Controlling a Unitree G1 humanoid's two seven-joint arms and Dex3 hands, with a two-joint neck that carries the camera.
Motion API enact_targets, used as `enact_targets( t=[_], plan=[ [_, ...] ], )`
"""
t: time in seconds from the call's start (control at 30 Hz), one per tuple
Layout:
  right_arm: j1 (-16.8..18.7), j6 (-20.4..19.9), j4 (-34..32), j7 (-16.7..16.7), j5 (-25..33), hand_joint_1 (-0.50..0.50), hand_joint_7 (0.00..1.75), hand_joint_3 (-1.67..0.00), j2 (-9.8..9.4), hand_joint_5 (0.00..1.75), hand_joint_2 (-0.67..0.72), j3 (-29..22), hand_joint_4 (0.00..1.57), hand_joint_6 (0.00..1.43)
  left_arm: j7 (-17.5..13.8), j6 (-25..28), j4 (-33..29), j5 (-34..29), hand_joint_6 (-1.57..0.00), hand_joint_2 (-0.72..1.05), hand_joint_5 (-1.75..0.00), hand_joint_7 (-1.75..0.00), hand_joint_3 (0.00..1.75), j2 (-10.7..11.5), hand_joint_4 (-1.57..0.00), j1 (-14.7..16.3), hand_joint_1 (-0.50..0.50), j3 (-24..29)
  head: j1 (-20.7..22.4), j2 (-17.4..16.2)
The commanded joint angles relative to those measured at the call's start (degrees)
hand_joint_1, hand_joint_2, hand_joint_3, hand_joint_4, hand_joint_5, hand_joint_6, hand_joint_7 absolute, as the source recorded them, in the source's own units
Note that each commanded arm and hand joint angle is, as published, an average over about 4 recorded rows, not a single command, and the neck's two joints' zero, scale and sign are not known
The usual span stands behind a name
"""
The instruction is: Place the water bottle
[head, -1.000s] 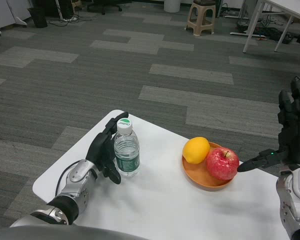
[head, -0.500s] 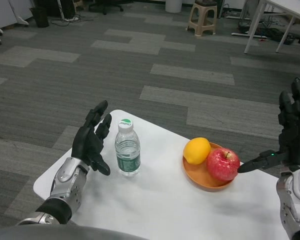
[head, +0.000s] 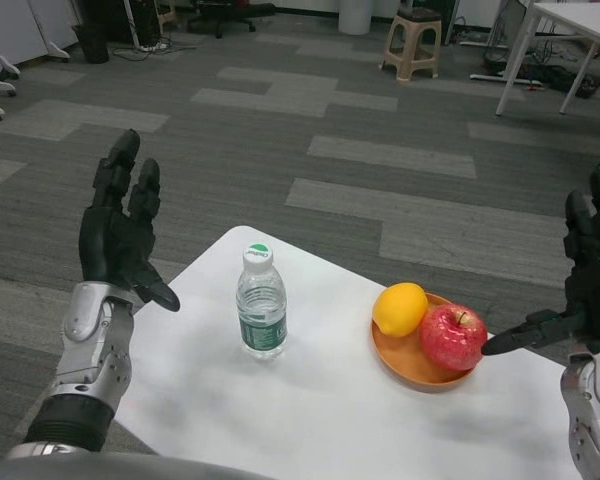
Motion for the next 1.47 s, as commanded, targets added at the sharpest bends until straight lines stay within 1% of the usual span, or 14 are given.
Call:
enact_targets(
  t=[0.03,0.17,0.3,0.4,0.67,0.7,1.0,1.17,1.3,1.33,1.47],
  plan=[
    [0.3,-0.3,-0.1,0.0,0.4,-0.23,0.07,0.0,0.12,0.0,0.47,-0.2,0.0,0.0,0.8,2.4,-4.7,1.1,0.0,-0.64,0.0,-0.28,0.09,0.4,0.0,0.6,0.39,1.5,-0.1,0.2],
    [0.0,-0.3,0.1,0.0,0.5,-0.21,0.07,0.0,0.05,0.0,0.47,0.0,0.0,0.0,1.7,3.5,-10.4,2.3,0.0,-0.64,0.0,-0.28,0.09,0.7,0.0,0.6,0.37,2.7,0.1,0.6],
    [-0.2,-0.3,0.2,0.0,0.5,-0.21,0.07,0.0,-0.06,0.0,0.47,0.1,0.0,0.0,2.0,4.4,-13.2,2.8,0.0,-0.64,0.0,-0.28,0.09,1.2,0.0,0.4,0.34,3.0,0.5,0.8],
    [-0.3,-0.3,0.2,0.0,0.5,-0.21,0.07,0.0,-0.19,0.0,0.47,0.1,0.0,0.0,2.1,4.9,-14.7,3.0,0.0,-0.64,0.0,-0.28,0.09,1.5,0.0,0.0,0.34,3.1,0.4,1.3],
    [-0.3,-0.3,-0.3,0.0,0.5,-0.21,0.07,0.0,-0.48,0.0,0.47,0.0,0.0,0.0,2.1,5.0,-15.2,3.1,0.0,-0.64,0.0,-0.28,0.09,1.7,0.0,-0.7,0.34,3.4,0.2,2.6],
    [-0.3,-0.3,-0.4,0.0,0.5,-0.21,0.07,0.0,-0.5,0.0,0.46,0.0,0.0,0.0,2.1,5.0,-15.2,3.1,0.0,-0.64,0.0,-0.28,0.09,1.7,0.0,-0.8,0.34,3.3,0.0,2.8],
    [-0.1,-0.3,-1.3,0.0,0.5,-0.21,0.07,0.0,-0.54,0.0,0.47,-0.4,0.0,0.0,2.1,5.0,-15.2,3.7,0.0,-0.64,0.0,-0.28,0.09,1.2,0.0,-0.9,0.34,3.1,-1.1,4.3],
    [-0.1,-0.3,-1.3,0.0,0.4,-0.21,0.07,0.0,-0.41,0.0,0.47,-0.6,0.0,0.0,2.0,4.9,-15.2,4.3,0.0,-0.64,0.0,-0.28,0.09,-0.4,0.0,-0.9,0.34,2.3,-2.2,6.3],
    [-0.1,-0.3,-1.4,0.0,0.4,-0.21,0.07,0.0,-0.32,0.0,0.47,-0.7,0.0,0.0,2.0,4.9,-15.1,4.4,0.0,-0.64,0.0,-0.28,0.07,-0.5,0.0,-0.9,0.34,2.0,-2.4,7.3],
    [-0.1,-0.3,-1.4,0.0,0.4,-0.21,0.07,0.0,-0.32,0.0,0.47,-0.7,0.0,0.0,2.0,4.9,-15.1,4.5,0.0,-0.64,0.0,-0.28,0.04,-0.5,0.0,-0.9,0.34,2.0,-2.4,7.3],
    [-0.1,-0.3,-1.4,0.0,0.4,-0.21,0.07,0.0,-0.32,0.0,0.47,-0.6,0.0,0.0,2.0,4.9,-15.1,4.7,0.0,-0.64,0.0,-0.28,0.06,-0.4,0.0,-1.0,0.34,1.8,-2.3,7.2]
  ],
)
